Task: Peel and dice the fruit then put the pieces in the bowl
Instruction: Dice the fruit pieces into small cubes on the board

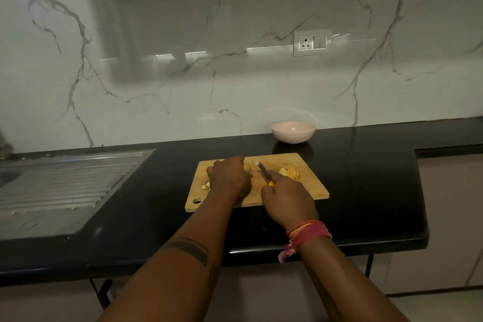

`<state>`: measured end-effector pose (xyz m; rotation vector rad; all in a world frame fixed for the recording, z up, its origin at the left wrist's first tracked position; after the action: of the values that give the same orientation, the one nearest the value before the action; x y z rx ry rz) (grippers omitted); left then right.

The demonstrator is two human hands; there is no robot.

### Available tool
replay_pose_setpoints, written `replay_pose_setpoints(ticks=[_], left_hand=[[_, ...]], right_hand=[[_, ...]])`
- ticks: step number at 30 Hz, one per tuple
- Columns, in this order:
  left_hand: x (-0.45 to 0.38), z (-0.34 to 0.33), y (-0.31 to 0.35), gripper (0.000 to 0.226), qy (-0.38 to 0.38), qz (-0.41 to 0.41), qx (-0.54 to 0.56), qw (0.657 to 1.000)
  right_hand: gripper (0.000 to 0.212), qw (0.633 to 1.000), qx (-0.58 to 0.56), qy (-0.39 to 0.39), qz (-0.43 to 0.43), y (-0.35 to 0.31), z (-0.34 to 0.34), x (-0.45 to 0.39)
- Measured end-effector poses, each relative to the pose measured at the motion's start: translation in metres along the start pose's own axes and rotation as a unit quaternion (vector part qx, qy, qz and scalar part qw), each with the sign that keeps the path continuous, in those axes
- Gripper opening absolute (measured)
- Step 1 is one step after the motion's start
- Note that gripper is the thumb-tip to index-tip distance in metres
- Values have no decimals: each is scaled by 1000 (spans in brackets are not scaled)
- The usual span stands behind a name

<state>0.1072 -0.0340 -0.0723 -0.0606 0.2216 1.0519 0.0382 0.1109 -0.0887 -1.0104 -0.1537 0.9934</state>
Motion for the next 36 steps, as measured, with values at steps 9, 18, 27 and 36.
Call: replay_pose_setpoints(ticks=[9, 18, 27, 36], left_hand=[[-12, 8, 11, 59, -35, -46, 52, 997], [-28, 13, 3, 30, -52, -61, 97, 992], [-33, 14, -2, 10, -9, -13, 190, 982], [-28, 7, -11, 22, 3, -53, 155, 986]], right_hand=[[49, 996, -80, 23, -18, 7, 4, -3], [49, 997, -70, 33, -18, 2, 5, 0], [49, 997, -64, 32, -24, 2, 5, -1], [50, 997, -63, 37, -30, 1, 3, -1]])
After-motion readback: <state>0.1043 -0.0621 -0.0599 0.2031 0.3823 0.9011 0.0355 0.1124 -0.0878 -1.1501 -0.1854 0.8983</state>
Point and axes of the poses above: each hand's wrist, its own x-axis away from the middle knuckle, its own z-axis out of the back of the hand, y = z × x, the point moved 2 cm from there along -x, towards the middle knuckle, and after that the axes turned 13 degrees about -x, right-handed, at the moved point
